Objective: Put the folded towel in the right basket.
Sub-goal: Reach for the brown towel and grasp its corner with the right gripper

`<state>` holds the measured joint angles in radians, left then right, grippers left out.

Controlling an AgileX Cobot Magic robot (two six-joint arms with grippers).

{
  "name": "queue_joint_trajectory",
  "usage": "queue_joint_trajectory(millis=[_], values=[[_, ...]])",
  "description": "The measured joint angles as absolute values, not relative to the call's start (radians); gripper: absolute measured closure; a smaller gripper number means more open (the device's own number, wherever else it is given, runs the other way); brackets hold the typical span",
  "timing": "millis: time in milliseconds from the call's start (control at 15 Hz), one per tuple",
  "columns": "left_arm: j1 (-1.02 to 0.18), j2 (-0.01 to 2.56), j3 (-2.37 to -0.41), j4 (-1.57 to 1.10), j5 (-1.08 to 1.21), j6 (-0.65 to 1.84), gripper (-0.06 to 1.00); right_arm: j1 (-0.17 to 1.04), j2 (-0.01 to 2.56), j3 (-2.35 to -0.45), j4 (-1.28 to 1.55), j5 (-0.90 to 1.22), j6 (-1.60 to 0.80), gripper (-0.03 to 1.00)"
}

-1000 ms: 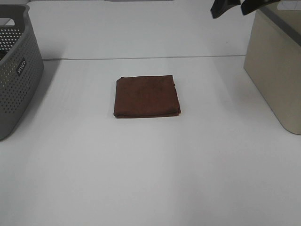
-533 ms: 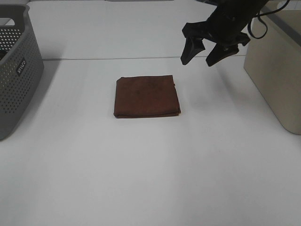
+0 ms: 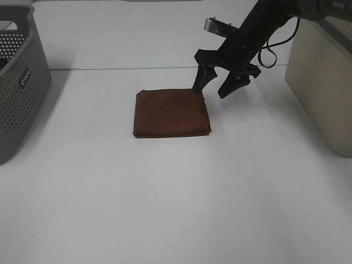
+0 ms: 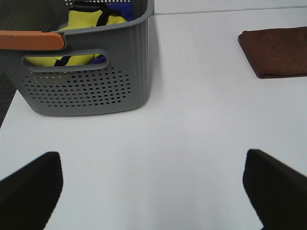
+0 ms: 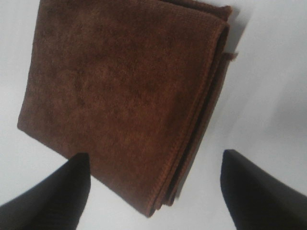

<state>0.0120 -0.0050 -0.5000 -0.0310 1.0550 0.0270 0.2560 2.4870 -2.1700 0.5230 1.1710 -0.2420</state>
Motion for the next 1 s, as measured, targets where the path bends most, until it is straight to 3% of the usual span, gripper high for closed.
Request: queue_joint_trajectory(millis=[667, 800, 867, 1000], values=[[0.012, -0.005, -0.500, -0.031, 1.055, 0.027, -0.02, 0.235, 2.642, -2.222, 0.716, 1.138, -0.284, 0.27], [0.012, -0.005, -0.500, -0.031, 1.055, 0.027, -0.02, 0.257, 2.656, -2.226, 0.733, 1.115, -0.310, 0.38], [0.012, -0.005, -0.500, -0.031, 1.055, 0.027, -0.02, 0.265, 2.662, -2.226, 0.734, 1.106, -0.313, 0.49], [0.012, -0.005, -0.500, -0.031, 1.055, 0.027, -0.02, 0.268, 2.670, -2.226, 0.724, 1.099, -0.313, 0.83]])
